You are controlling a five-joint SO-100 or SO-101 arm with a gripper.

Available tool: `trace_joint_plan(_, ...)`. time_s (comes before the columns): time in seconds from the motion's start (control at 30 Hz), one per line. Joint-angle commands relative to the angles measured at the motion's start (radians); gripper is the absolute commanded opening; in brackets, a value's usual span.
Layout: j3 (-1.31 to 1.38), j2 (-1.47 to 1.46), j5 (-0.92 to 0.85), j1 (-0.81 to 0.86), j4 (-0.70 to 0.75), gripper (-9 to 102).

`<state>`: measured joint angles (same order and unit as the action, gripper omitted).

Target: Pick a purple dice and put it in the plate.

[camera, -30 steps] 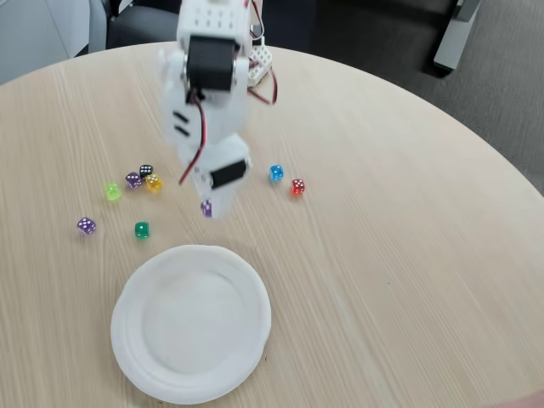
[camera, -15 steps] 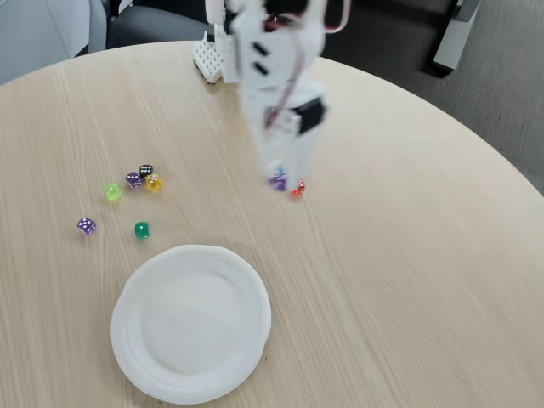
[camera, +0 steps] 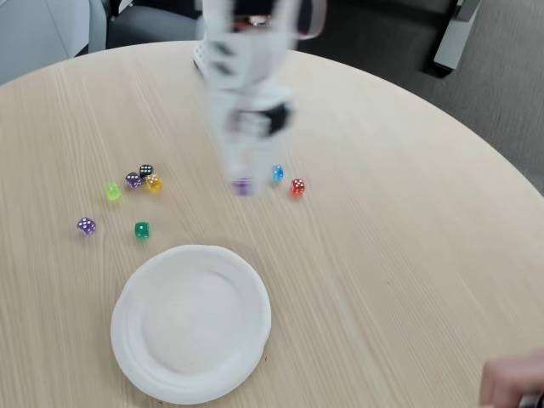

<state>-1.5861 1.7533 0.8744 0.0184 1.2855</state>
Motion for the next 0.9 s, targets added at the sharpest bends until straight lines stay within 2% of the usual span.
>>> trace_joint_plan(0.0,0.005,0.020,-0.080,0.103,-0.015,0)
trace_joint_plan(0.2,0.015,0.020,-0.167,0.275,-0.017,0)
trace_joint_plan(0.37,0.021,0.017,-0.183,0.328,-0.032,0)
trace_joint_plan(0.87,0.023,-0.092,-0.224,0.337,-0.407,0)
